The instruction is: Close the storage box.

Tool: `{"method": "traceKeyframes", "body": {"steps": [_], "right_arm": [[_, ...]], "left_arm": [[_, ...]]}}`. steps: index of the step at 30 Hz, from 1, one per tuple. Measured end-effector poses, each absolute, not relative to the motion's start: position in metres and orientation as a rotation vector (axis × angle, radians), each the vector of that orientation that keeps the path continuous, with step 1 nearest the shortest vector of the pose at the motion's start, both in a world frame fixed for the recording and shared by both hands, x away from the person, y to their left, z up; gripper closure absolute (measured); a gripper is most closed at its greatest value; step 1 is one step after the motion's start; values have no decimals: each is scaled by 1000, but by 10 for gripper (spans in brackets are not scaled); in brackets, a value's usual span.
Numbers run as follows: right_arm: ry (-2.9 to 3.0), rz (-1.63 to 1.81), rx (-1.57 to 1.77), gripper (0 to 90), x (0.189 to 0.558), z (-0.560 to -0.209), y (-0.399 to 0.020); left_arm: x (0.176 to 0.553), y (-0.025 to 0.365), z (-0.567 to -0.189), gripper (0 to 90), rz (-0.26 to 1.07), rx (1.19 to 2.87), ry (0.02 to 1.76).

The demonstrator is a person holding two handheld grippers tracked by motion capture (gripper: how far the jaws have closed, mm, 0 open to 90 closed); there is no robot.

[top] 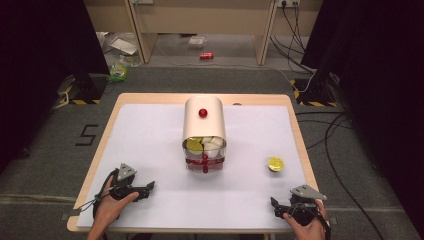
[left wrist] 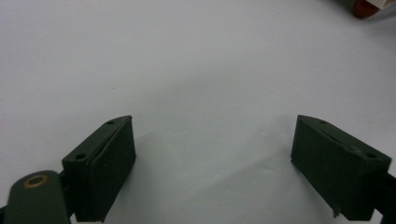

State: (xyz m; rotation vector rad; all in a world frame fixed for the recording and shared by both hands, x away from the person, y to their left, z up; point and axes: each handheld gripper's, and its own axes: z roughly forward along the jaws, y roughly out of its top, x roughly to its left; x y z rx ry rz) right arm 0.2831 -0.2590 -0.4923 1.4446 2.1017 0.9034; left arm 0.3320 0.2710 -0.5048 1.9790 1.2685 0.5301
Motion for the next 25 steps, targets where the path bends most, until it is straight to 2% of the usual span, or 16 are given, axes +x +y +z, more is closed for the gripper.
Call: {"method": "traceKeyframes", "body": {"steps": [25], "right_arm": [[2115, 889, 1432, 151, 282, -494, -258]], "left_arm": [[332, 271, -505, 129, 531, 1980, 1269]]}}
